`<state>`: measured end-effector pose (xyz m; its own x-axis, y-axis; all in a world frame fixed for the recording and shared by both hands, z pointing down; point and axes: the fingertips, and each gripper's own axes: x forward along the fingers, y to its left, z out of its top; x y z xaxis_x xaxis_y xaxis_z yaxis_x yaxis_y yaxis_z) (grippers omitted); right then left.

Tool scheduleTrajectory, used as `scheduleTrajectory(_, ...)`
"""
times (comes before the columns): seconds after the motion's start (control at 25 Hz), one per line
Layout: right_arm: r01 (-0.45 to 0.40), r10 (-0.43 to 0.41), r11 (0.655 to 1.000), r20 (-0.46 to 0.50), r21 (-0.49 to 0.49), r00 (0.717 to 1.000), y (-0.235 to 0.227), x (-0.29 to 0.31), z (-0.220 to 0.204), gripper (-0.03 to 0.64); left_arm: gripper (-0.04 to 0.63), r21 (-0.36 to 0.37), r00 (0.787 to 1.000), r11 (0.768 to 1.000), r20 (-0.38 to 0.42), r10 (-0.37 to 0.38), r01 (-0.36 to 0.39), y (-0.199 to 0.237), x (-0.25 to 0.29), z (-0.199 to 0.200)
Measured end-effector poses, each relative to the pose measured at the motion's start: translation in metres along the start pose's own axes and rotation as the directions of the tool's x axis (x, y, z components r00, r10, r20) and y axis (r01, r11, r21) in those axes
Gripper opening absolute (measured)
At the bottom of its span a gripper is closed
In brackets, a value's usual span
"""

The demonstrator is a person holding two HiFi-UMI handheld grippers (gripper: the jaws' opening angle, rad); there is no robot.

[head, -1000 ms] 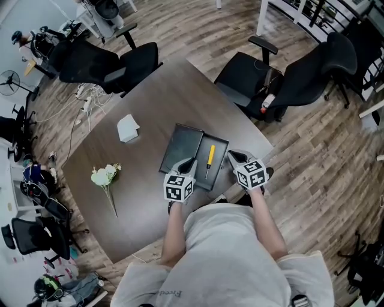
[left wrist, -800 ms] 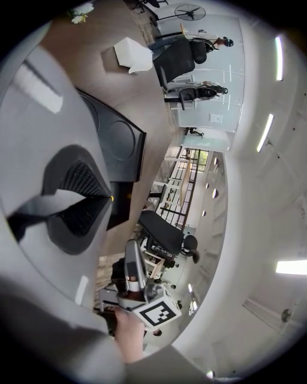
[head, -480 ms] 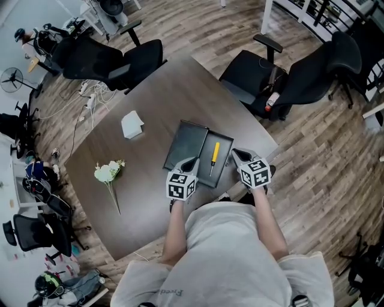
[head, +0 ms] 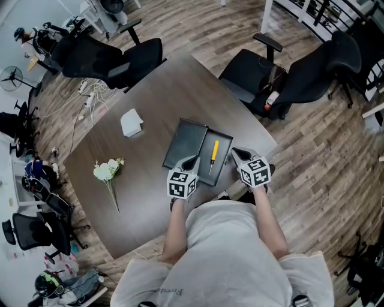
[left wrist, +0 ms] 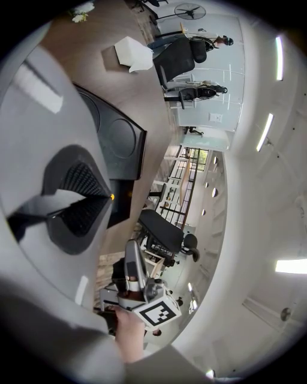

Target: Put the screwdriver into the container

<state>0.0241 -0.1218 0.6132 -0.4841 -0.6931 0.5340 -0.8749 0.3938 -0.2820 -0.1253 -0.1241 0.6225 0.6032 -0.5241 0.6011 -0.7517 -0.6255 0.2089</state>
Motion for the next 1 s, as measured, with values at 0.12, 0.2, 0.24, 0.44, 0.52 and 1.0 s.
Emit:
scheduleTrajectory(0.12, 0.004, -0.004, 1.000, -0.001, -0.003, 1.000, -0.0013, -0.0024, 0.0008, 0.002, 0.055, 0.002, 1.000, 1.000, 0.001, -0.003, 0.003, -0.0016, 0.0006, 0.0023)
scheduleTrajectory(0.2, 0.005, -0.005, 1.000, -0.001, -0.006, 1.000, -0.0026, -0.0032, 0.0009, 0.002, 0.055, 0.003, 1.000, 1.000, 0.003, -0.006, 0.006, -0.0029, 0.0023, 0.0040)
scheduleTrajectory(0.24, 0.005, -0.005, 1.000, -0.002, -0.006, 1.000, -0.0030, -0.0034, 0.0003, 0.002, 0.055, 0.004, 1.000, 1.000, 0.002, -0.007, 0.007, -0.0035, 0.0031, 0.0042)
scheduleTrajectory(0.44, 0.008, -0.008, 1.000, -0.006, -0.004, 1.000, -0.0033, -0.0045, -0.0018, 0.002, 0.055, 0.007, 1.000, 1.000, -0.005, -0.013, 0.013, -0.0059, 0.0035, 0.0029)
scheduleTrajectory(0.52, 0.006, -0.006, 1.000, -0.007, -0.003, 1.000, -0.0028, -0.0046, -0.0030, 0.002, 0.055, 0.008, 1.000, 1.000, -0.008, -0.014, 0.014, -0.0065, 0.0036, 0.0015)
scheduleTrajectory(1.0, 0.006, -0.006, 1.000, -0.014, -0.004, 1.000, -0.0031, -0.0020, -0.0074, 0.002, 0.055, 0.007, 1.000, 1.000, -0.019, -0.017, 0.017, -0.0047, 0.0075, -0.0023)
